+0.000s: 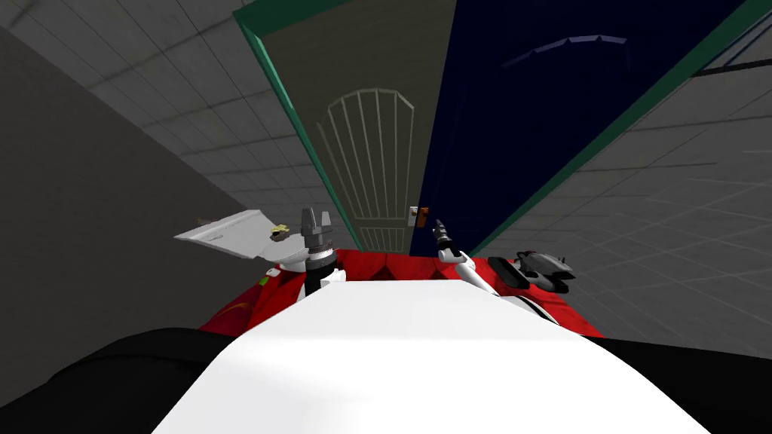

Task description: Pull the door open

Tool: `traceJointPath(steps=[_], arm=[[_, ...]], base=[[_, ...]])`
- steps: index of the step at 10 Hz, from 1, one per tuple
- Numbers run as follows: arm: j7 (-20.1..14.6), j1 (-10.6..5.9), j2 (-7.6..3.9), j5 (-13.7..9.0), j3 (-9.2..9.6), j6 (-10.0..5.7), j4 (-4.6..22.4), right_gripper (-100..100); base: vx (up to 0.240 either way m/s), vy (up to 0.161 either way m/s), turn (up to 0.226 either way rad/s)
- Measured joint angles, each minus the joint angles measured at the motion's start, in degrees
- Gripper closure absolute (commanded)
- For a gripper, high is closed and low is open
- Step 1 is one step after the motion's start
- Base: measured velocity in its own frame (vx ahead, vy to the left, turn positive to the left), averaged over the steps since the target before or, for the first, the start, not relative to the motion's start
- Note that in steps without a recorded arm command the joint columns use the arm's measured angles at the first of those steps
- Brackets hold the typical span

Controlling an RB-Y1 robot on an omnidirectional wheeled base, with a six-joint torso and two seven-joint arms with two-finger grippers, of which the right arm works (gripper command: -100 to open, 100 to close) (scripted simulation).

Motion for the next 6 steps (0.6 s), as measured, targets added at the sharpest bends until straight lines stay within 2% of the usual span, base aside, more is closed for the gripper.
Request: traceJointPath(steps=[1,2,3,4,5,6], arm=[[0.3,1.38,-0.38,-0.1,-1.0,0.21,-0.6,-100],[0.7,2.06,-0.68,-0.2,-1.74,0.42,-0.7,-100],[0.5,1.57,-1.13,-0.3,-1.81,0.15,0.5,-100],[0.7,2.04,-1.52,-0.5,-2.82,0.07,1.0,-100],[0.9,2.35,-2.16,-0.7,-3.75,0.57,1.0,-100],[0.8,2.26,-2.56,-0.7,-3.93,0.29,1.8,-100]], base=[[-0.001,-0.069,-0.13],[0.013,-0.049,0.01],[0.084,-0.073,-0.117],[0.169,-0.083,-0.157],[0.197,-0.041,-0.004],[0.197,0.009,0.085]])
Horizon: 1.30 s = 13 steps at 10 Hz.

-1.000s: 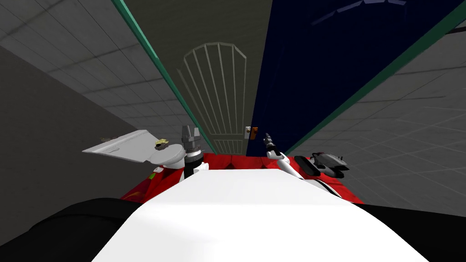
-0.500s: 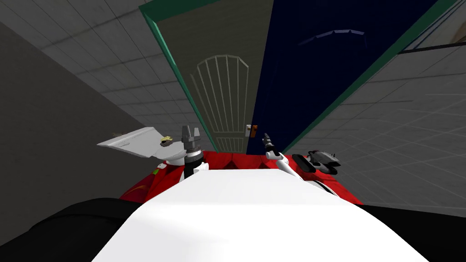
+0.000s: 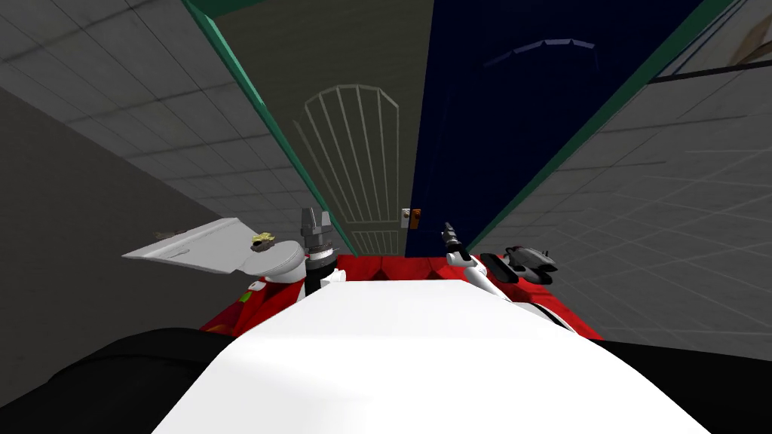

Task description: Pull the door open

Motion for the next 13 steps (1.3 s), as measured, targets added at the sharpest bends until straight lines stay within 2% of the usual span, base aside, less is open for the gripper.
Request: traceJointPath(steps=[3,6,7,13], arm=[[0.1,-0.99,0.92,0.2,0.45,-0.37,-0.1,-100],[0.0,-2.28,2.5,0.5,2.22,-0.67,-1.2,-100],[-0.1,-2.37,2.57,0.5,2.32,-0.76,-1.2,100],[0.0,-2.3,2.71,0.6,2.47,-0.62,-1.2,100]], base=[[0.217,0.059,0.132],[0.151,0.099,0.121],[-0.008,-0.004,-0.028],[-0.033,-0.011,-0.002]])
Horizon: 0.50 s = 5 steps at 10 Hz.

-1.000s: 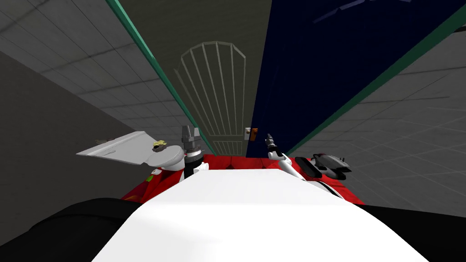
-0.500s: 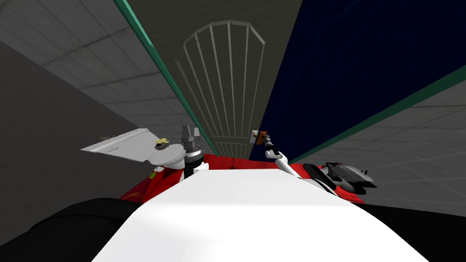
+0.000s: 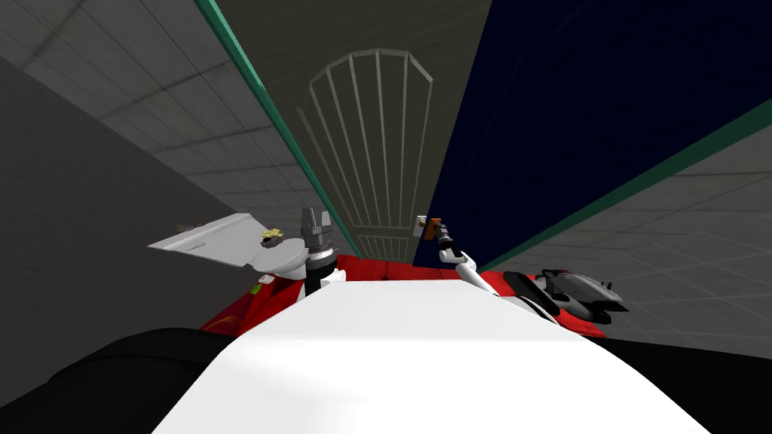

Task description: Pull the door open

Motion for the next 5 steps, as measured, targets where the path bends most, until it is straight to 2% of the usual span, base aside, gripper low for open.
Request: traceJointPath(steps=[2,3,4,5], arm=[[-0.3,0.21,-0.89,-0.2,-0.29,0.02,0.1,100],[-0.2,1.29,-1.25,-0.3,-0.78,0.2,-0.2,100],[-0.4,1.65,-1.86,-0.4,-0.95,0.08,0.5,-100],[-0.5,1.83,-1.75,-0.4,-0.41,0.0,0.1,-100]], base=[[-0.166,-0.094,-0.121],[-0.202,-0.118,-0.081],[-0.225,-0.072,0.072],[-0.21,0.001,0.101]])
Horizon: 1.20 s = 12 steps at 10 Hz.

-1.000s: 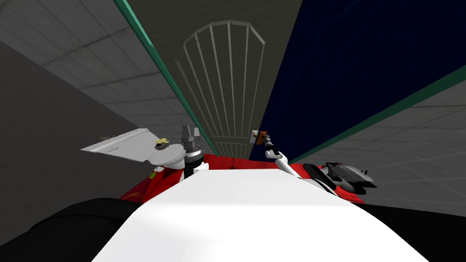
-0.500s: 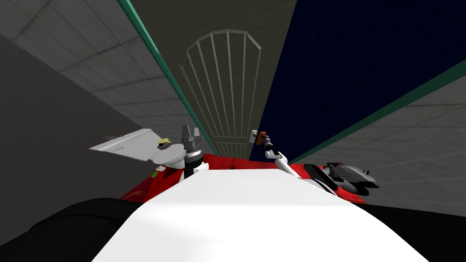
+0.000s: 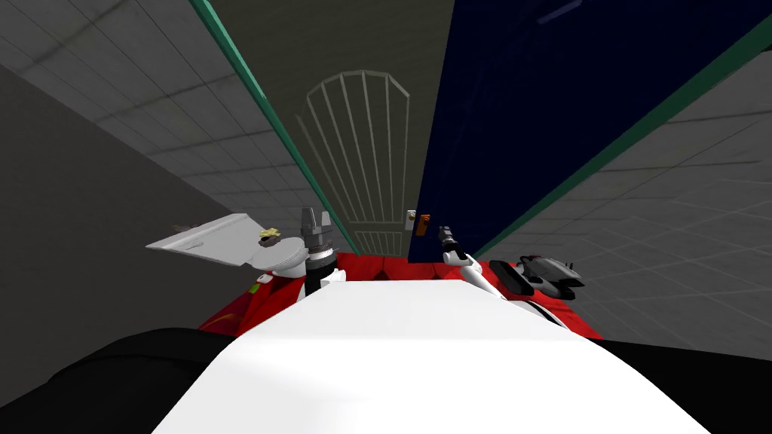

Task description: Pull the door open

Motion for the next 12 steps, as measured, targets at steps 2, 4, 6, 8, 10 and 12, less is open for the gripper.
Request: traceJointPath(steps=[2,4,6,8,10,12], arm=[[-0.6,-0.17,0.14,0.0,1.51,0.04,-1.0,-100],[-1.3,-0.76,0.33,0.1,3.11,-0.27,-1.2,-100],[-1.5,-0.58,0.68,0.2,4.26,-0.04,-2.7,-100],[-1.3,0.03,0.56,0.2,3.52,-0.52,-1.6,-100],[-1.2,0.76,-0.4,0.0,2.25,-0.39,-0.9,-100],[-1.0,0.65,-0.31,0.0,1.93,-0.47,-0.7,-100]], base=[[-0.188,0.039,0.075],[-0.198,0.053,0.069],[-0.127,0.026,0.036],[0.058,-0.132,-0.185],[0.155,-0.11,0.014],[0.214,0.018,0.085]])
